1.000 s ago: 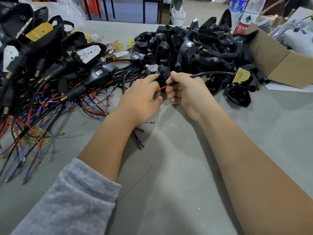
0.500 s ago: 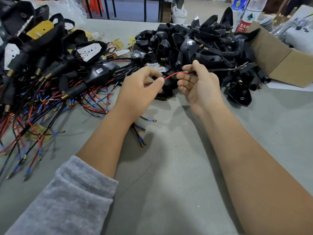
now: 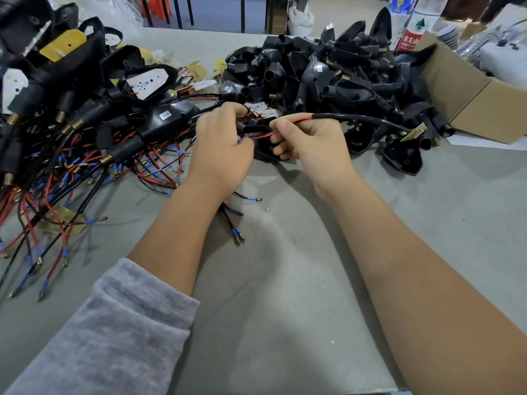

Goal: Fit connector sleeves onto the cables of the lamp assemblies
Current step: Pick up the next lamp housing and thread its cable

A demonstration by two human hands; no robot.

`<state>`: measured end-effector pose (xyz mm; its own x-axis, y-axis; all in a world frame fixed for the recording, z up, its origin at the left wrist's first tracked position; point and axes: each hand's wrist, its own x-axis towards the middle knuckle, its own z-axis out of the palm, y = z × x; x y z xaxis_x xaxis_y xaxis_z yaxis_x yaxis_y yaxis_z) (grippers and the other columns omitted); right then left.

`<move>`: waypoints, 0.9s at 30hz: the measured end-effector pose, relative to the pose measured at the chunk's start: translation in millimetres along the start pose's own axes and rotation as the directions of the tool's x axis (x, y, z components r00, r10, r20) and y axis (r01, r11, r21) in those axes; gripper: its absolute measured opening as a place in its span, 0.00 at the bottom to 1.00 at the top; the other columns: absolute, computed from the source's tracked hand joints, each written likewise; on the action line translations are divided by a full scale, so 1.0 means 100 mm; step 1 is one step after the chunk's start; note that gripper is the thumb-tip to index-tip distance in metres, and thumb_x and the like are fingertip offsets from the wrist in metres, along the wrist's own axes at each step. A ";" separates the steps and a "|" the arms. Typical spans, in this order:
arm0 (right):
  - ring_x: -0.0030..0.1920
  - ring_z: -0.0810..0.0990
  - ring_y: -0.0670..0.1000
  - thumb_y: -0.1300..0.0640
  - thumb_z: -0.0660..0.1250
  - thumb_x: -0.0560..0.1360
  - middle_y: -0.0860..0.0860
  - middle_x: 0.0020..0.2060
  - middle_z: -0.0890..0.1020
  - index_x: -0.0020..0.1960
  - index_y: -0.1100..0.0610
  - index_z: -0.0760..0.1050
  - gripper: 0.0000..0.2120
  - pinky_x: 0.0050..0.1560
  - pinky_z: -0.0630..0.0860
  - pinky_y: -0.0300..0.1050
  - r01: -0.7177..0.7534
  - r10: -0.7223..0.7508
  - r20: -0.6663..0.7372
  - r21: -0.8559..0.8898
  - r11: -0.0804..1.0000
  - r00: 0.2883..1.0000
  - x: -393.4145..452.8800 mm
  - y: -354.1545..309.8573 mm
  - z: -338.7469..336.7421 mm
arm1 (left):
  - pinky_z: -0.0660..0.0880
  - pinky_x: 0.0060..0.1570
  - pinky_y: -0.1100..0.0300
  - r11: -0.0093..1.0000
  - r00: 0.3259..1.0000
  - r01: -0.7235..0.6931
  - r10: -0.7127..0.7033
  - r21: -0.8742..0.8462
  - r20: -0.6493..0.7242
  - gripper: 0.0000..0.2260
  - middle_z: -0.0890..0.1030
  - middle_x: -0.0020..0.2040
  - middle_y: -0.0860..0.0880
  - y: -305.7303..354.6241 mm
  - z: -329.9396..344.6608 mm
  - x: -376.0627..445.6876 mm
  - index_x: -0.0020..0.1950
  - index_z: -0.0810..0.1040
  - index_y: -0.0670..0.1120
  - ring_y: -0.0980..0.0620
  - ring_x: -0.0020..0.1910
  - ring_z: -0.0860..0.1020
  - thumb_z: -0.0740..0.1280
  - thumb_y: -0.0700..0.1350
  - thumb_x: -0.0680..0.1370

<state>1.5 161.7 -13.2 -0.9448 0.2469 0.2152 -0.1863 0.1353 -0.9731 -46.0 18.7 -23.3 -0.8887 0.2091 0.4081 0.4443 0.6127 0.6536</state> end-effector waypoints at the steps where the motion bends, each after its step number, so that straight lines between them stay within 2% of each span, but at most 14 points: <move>1: 0.34 0.78 0.48 0.62 0.64 0.80 0.53 0.35 0.81 0.43 0.57 0.80 0.09 0.38 0.76 0.40 0.007 -0.008 -0.028 -0.027 1.000 1.000 0.01 0.01 0.00 | 0.63 0.65 0.59 0.999 0.999 0.026 -0.027 0.030 0.028 0.22 0.73 0.61 0.48 -0.01 -0.01 0.01 0.69 0.70 0.44 0.46 0.67 0.67 0.62 0.35 0.74; 3: 0.34 0.79 0.48 0.62 0.64 0.79 0.52 0.36 0.81 0.43 0.57 0.80 0.09 0.38 0.77 0.40 0.023 -0.027 -0.069 -0.065 0.998 0.997 0.02 0.03 0.00 | 0.66 0.67 0.51 0.994 0.993 0.039 -0.050 0.098 0.104 0.25 0.74 0.63 0.46 -0.03 -0.01 0.01 0.71 0.69 0.46 0.45 0.68 0.68 0.63 0.35 0.74; 5: 0.34 0.80 0.47 0.61 0.64 0.80 0.52 0.35 0.82 0.43 0.57 0.80 0.09 0.38 0.79 0.40 0.036 -0.044 -0.113 -0.069 0.997 0.993 0.03 0.04 0.00 | 0.69 0.65 0.46 0.983 0.988 0.039 -0.064 0.179 0.137 0.25 0.76 0.61 0.45 -0.04 -0.01 0.00 0.71 0.70 0.48 0.44 0.68 0.67 0.65 0.38 0.74; 7: 0.34 0.82 0.48 0.61 0.63 0.80 0.52 0.35 0.83 0.42 0.57 0.79 0.10 0.38 0.80 0.40 0.044 -0.053 -0.152 -0.060 0.997 0.987 0.04 0.04 -0.01 | 0.70 0.63 0.47 0.976 0.989 0.027 -0.057 0.217 0.137 0.23 0.77 0.56 0.45 -0.03 -0.01 0.00 0.70 0.72 0.50 0.43 0.67 0.66 0.66 0.43 0.74; 10: 0.32 0.82 0.48 0.62 0.60 0.82 0.55 0.35 0.82 0.42 0.58 0.77 0.11 0.37 0.81 0.42 0.051 -0.050 -0.208 0.001 0.999 0.977 0.06 0.03 -0.02 | 0.71 0.60 0.47 0.978 0.991 0.009 -0.036 0.206 0.125 0.19 0.79 0.50 0.49 -0.01 -0.01 -0.03 0.65 0.77 0.52 0.43 0.62 0.72 0.68 0.48 0.74; 14: 0.32 0.82 0.47 0.62 0.57 0.83 0.55 0.35 0.81 0.47 0.63 0.73 0.09 0.36 0.81 0.40 0.055 -0.039 -0.288 0.047 0.997 0.957 0.07 0.03 -0.03 | 0.71 0.61 0.48 0.982 0.989 0.007 -0.034 0.189 0.143 0.19 0.74 0.43 0.55 0.00 -0.04 -0.04 0.64 0.78 0.54 0.43 0.59 0.73 0.68 0.50 0.73; 17: 0.32 0.82 0.48 0.62 0.57 0.83 0.55 0.35 0.81 0.46 0.61 0.71 0.09 0.37 0.81 0.41 0.051 -0.039 -0.303 0.031 0.998 0.952 0.07 0.03 -0.02 | 0.62 0.66 0.51 0.983 0.988 0.011 -0.039 0.184 0.150 0.17 0.70 0.47 0.55 0.01 -0.02 -0.04 0.64 0.78 0.55 0.46 0.67 0.67 0.66 0.54 0.75; 19: 0.33 0.82 0.48 0.61 0.57 0.83 0.55 0.36 0.81 0.44 0.58 0.71 0.10 0.37 0.81 0.42 0.055 -0.052 -0.295 0.000 0.999 0.954 0.06 0.03 -0.02 | 0.61 0.67 0.52 0.985 0.985 -0.014 -0.015 0.170 0.171 0.16 0.72 0.50 0.54 0.02 0.00 -0.04 0.64 0.78 0.54 0.48 0.68 0.66 0.66 0.54 0.77; 22: 0.33 0.82 0.47 0.59 0.59 0.82 0.54 0.36 0.81 0.43 0.56 0.72 0.10 0.39 0.80 0.45 0.094 -0.116 -0.323 -0.082 0.992 0.939 0.06 0.03 -0.03 | 0.69 0.64 0.50 0.996 0.984 -0.016 0.001 0.085 0.177 0.15 0.81 0.53 0.49 0.01 0.01 -0.04 0.61 0.81 0.49 0.48 0.63 0.73 0.69 0.52 0.77; 24: 0.33 0.82 0.46 0.58 0.60 0.82 0.53 0.37 0.82 0.43 0.55 0.73 0.10 0.41 0.79 0.46 0.124 -0.173 -0.374 -0.151 0.981 0.911 0.07 0.04 -0.05 | 0.72 0.60 0.50 0.999 0.994 0.010 -0.014 0.041 0.110 0.12 0.82 0.50 0.50 -0.01 0.01 -0.02 0.58 0.82 0.50 0.49 0.57 0.76 0.70 0.51 0.76; 27: 0.35 0.82 0.47 0.57 0.60 0.82 0.53 0.38 0.82 0.44 0.55 0.74 0.09 0.42 0.79 0.45 0.128 -0.186 -0.410 -0.163 0.978 0.893 0.06 0.03 -0.06 | 0.72 0.49 0.62 0.995 0.997 0.077 -0.078 -0.067 -0.015 0.11 0.78 0.42 0.59 0.01 0.00 -0.02 0.56 0.82 0.50 0.57 0.45 0.77 0.72 0.49 0.74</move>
<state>-3.3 169.8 -14.7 -0.6988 0.5887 0.4063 -0.2597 0.3205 -0.9110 -43.9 18.7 -23.0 -0.9187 0.1492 0.3656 0.3814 0.5748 0.7239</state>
